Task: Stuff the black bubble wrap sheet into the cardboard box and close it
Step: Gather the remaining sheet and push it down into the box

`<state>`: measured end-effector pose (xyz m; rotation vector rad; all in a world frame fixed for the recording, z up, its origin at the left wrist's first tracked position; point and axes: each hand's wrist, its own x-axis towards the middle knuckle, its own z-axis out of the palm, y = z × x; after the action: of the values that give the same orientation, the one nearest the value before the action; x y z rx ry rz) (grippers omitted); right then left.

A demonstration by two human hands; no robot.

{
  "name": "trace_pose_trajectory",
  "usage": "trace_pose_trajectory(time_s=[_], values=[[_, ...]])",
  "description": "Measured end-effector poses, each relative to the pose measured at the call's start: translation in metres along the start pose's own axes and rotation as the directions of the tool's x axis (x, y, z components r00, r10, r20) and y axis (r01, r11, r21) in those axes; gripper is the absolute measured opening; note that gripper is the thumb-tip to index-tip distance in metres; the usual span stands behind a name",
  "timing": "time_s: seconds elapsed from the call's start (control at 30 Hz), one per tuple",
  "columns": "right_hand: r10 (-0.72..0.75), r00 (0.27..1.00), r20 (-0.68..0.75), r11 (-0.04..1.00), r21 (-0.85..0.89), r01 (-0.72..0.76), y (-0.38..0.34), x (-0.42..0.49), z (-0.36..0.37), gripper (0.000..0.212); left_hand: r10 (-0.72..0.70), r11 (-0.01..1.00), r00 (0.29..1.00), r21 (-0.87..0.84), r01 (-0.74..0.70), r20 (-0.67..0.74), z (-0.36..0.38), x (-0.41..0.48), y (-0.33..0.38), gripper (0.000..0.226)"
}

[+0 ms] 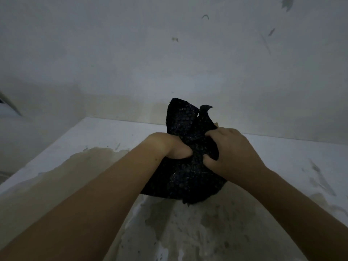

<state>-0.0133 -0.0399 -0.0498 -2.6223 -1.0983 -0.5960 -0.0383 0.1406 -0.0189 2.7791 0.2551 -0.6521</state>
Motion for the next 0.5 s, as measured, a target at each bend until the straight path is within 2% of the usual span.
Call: trace_pose_trajectory(time_s=[0.13, 0.2, 0.27, 0.33, 0.4, 0.43, 0.5], values=[[0.068, 0.986, 0.153, 0.991, -0.125, -0.049, 0.000, 0.001, 0.001, 0.031, 0.035, 0.999, 0.999, -0.022, -0.035, -0.002, 0.007, 0.002, -0.005, 0.052], [0.085, 0.968, 0.236, 0.993, -0.097, -0.063, 0.000, 0.006, 0.002, 0.032, 0.063, 0.998, 0.997, -0.028, -0.064, -0.050, 0.013, 0.003, -0.011, 0.054], [0.120, 0.914, 0.387, 0.992, -0.068, -0.102, 0.001, 0.016, 0.004, 0.035, 0.079, 0.996, 0.992, -0.028, -0.082, -0.096, 0.021, 0.002, -0.016, 0.059], [0.187, 0.800, 0.570, 0.982, -0.089, -0.166, 0.003, 0.030, 0.009, 0.057, 0.098, 0.993, 0.984, -0.044, -0.105, -0.149, 0.028, 0.002, -0.019, 0.060], [0.245, 0.705, 0.666, 0.968, -0.121, -0.221, 0.004, 0.040, 0.015, 0.079, 0.113, 0.989, 0.970, -0.067, -0.130, -0.216, 0.032, 0.003, -0.021, 0.054], [0.250, 0.690, 0.680, 0.965, -0.116, -0.236, 0.004, 0.041, 0.018, 0.082, 0.107, 0.990, 0.965, -0.068, -0.127, -0.239, 0.034, 0.002, -0.021, 0.052], [0.235, 0.704, 0.670, 0.964, -0.066, -0.258, 0.006, 0.038, 0.024, 0.083, 0.087, 0.994, 0.958, -0.039, -0.101, -0.274, 0.037, 0.000, -0.021, 0.053]])
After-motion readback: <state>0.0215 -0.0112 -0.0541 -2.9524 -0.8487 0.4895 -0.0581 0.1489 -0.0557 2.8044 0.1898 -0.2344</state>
